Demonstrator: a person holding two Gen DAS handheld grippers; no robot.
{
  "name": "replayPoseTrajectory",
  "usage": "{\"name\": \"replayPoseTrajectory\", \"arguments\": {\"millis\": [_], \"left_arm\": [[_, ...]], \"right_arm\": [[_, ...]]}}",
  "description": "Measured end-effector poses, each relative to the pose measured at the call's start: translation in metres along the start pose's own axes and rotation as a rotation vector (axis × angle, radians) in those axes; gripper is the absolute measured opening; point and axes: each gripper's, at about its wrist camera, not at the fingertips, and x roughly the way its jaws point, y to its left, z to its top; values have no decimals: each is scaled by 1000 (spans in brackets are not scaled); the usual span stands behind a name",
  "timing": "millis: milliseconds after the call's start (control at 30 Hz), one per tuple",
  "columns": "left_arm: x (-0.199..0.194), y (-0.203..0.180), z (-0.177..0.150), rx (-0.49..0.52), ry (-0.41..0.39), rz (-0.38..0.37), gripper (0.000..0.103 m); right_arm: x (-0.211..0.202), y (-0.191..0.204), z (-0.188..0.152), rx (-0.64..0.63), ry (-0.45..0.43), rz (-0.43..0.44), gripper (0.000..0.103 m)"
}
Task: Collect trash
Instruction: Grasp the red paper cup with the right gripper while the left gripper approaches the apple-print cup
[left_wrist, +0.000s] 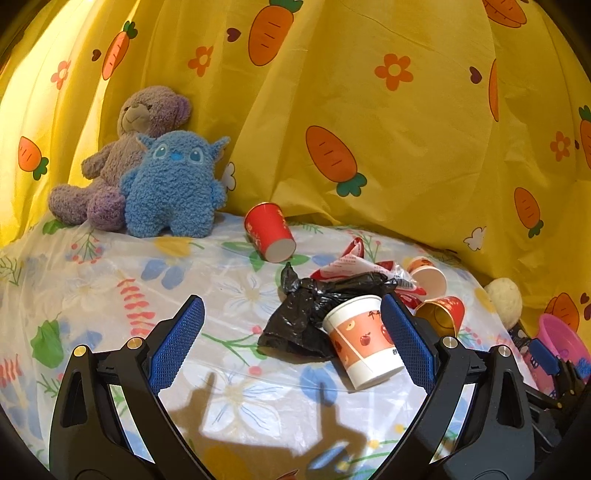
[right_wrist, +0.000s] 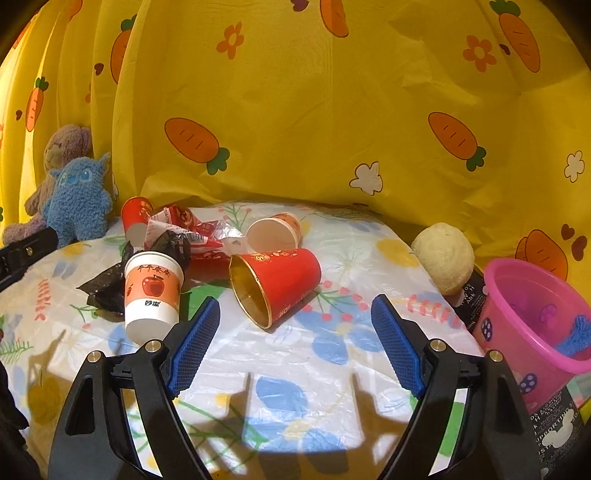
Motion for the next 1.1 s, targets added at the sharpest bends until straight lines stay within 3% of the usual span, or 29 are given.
{"name": "replayPoseTrajectory", "arguments": {"millis": [67, 367, 600, 733, 900, 1100], "left_arm": [[7, -4, 2, 2, 3, -1, 95], [34, -18, -13, 39, 27, -58, 95], [37, -24, -19, 56, 33, -116, 95], [40, -27, -23, 60, 50, -138, 95], [43, -32, -26, 71, 69, -163, 95], [48, -37, -31, 79, 106, -201, 95]], "right_arm": [[13, 7, 2, -10, 19, -8, 78], [66, 22, 6, -62, 121, -18, 51], [88, 15, 11, -22, 185, -8, 23], [92, 10, 12, 0, 199, -3, 13], [87, 3, 12, 35, 171, 1, 4], [72, -2, 12, 55, 100, 15, 4]]}}
